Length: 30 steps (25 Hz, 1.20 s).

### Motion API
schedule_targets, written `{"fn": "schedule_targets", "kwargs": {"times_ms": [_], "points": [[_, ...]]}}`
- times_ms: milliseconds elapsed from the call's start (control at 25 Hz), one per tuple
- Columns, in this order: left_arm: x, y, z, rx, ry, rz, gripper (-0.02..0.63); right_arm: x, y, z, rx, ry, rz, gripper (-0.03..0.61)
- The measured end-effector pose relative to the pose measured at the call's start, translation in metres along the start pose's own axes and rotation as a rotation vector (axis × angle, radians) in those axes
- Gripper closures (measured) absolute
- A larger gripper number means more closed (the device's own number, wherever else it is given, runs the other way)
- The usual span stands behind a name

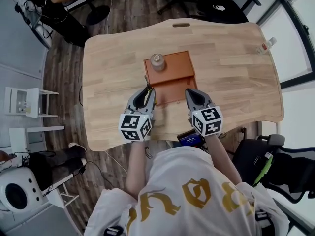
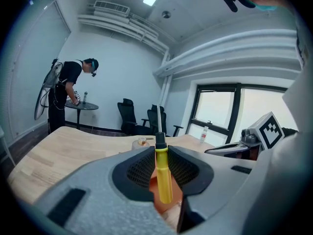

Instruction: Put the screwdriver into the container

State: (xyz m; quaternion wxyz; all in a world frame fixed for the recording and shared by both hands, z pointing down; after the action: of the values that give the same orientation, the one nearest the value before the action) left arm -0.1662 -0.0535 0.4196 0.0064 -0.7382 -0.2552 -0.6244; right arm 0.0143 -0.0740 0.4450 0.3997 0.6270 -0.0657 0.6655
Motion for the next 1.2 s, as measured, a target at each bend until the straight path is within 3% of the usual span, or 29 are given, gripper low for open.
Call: {"fn": "schedule_targets", "kwargs": {"times_ms": [320, 1000, 1200], "points": [[0.013, 0.018, -0.003, 0.018, 0.000, -0.046, 0.531, 0.013, 0.006, 0.013, 0.000, 0.063, -0.018, 0.568], [0.042, 0.047, -0.015, 0.013, 0.021, -0.143, 0.531, 0.030, 0.020, 0.039, 0.017, 0.089, -0.078, 0.568], [0.053, 0.055, -0.015, 0.054, 0.042, -0.186, 0.531, 0.038, 0.025, 0.046, 0.026, 0.100, -0.103, 0.568]]}}
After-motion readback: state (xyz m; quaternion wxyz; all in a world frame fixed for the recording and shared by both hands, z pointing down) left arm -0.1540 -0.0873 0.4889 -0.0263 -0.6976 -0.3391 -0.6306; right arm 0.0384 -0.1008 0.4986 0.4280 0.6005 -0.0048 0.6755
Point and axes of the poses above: the fingertips, and each gripper's own axes: y forward along the fingers, z to its right, x out of its underside, the point moved 4 cm from there along -y, backward along the fingers
